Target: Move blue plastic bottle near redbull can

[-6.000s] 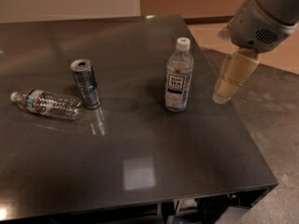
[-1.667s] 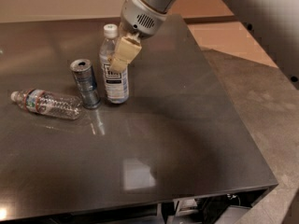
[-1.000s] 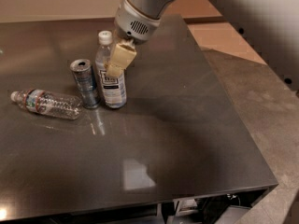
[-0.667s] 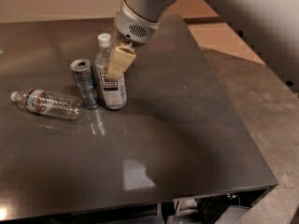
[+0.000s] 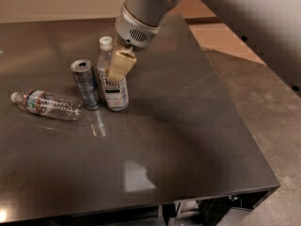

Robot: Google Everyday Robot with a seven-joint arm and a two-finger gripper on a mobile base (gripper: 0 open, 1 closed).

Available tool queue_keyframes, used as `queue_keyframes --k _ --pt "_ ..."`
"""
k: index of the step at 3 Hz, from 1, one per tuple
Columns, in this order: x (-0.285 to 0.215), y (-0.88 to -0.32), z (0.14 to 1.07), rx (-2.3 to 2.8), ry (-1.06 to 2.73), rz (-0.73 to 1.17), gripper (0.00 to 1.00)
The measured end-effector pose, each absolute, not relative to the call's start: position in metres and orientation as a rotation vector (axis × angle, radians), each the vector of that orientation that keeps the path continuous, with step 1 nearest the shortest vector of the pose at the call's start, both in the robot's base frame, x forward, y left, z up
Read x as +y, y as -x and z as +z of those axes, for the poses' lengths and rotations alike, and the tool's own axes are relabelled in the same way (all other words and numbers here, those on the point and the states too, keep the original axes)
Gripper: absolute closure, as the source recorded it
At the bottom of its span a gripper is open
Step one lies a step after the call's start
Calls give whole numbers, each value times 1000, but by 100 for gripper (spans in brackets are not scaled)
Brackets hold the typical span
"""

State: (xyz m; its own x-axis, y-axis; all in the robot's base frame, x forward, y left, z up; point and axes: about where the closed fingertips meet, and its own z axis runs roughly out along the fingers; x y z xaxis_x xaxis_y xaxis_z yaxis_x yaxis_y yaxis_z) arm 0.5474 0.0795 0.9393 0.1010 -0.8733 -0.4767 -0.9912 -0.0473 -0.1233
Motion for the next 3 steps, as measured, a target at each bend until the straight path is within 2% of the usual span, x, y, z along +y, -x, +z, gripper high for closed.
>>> queue_keyframes --k 1,2,3 --pt "74 -545 938 1835 1924 381 12" --pt "76 -544 938 1832 1929 380 0" --pt "76 -544 938 1831 1929 380 0"
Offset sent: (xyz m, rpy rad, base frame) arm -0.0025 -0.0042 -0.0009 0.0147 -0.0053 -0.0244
